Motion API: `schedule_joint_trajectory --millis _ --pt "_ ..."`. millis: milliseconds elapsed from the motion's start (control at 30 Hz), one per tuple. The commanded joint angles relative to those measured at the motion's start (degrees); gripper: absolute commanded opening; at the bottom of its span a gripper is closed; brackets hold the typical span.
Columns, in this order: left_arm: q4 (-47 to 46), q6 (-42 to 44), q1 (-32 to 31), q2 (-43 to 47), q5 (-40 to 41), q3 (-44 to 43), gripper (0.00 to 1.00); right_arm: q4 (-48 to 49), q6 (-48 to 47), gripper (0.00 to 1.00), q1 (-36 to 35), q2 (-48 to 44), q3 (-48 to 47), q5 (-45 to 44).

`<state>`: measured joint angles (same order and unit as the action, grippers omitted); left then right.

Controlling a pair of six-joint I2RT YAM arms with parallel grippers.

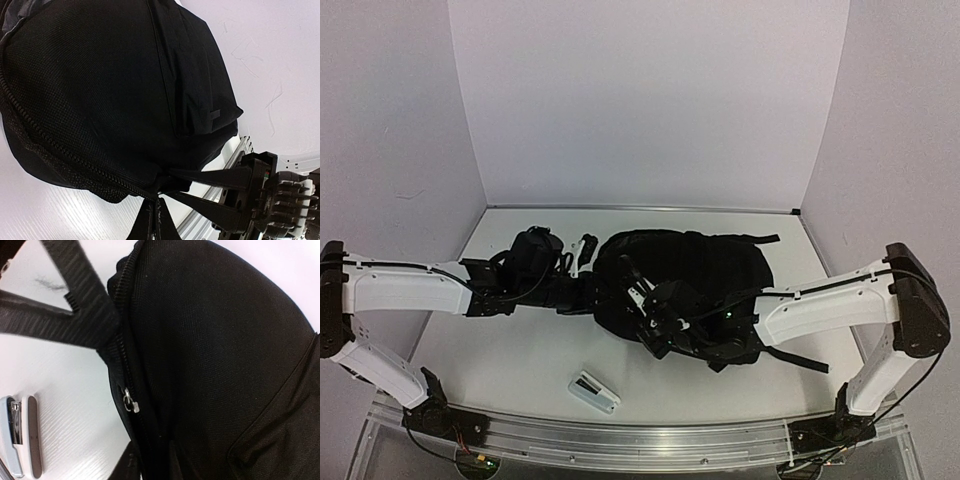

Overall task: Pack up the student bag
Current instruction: Zip the student bag at the center of the board.

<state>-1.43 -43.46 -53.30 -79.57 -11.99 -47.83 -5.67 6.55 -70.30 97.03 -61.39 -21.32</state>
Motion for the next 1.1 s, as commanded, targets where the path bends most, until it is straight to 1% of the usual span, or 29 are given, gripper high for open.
schedule_joint_trajectory --millis 0,67,100,300,633,900,1067 --pt "-1.6 0.8 2.2 1.8 1.0 -1.0 0.0 -0.6 -0.2 0.11 -0.8 -0.7 -1.4 -3.1" --pt "-0.8 1.0 3.7 1.5 1.1 -1.7 0.0 -0.6 0.3 0.0 -0.9 -1.7 -0.7 -2.6" --pt "-0.7 1.1 4.1 1.4 1.0 -1.9 0.0 -0.7 0.6 0.0 -1.0 -2.0 -0.5 -2.3" --pt "-0.2 3.4 7.0 1.6 0.2 -3.6 0.0 -1.5 2.7 0.0 -1.3 -4.0 1.5 -0.6" --pt "1.1 9.5 14.2 1.8 -1.8 -6.3 0.0 -4.1 6.7 0.0 -2.2 -6.8 3.6 1.4" --pt "0.7 10.7 20.6 -0.3 -6.4 -6.5 0.0 -4.9 9.4 0.0 -2.3 -9.8 5.8 2.6" --pt "-3.4 10.5 23.2 -3.5 -10.5 -6.7 0.0 -6.6 12.0 0.0 -2.5 -10.4 7.1 4.8"
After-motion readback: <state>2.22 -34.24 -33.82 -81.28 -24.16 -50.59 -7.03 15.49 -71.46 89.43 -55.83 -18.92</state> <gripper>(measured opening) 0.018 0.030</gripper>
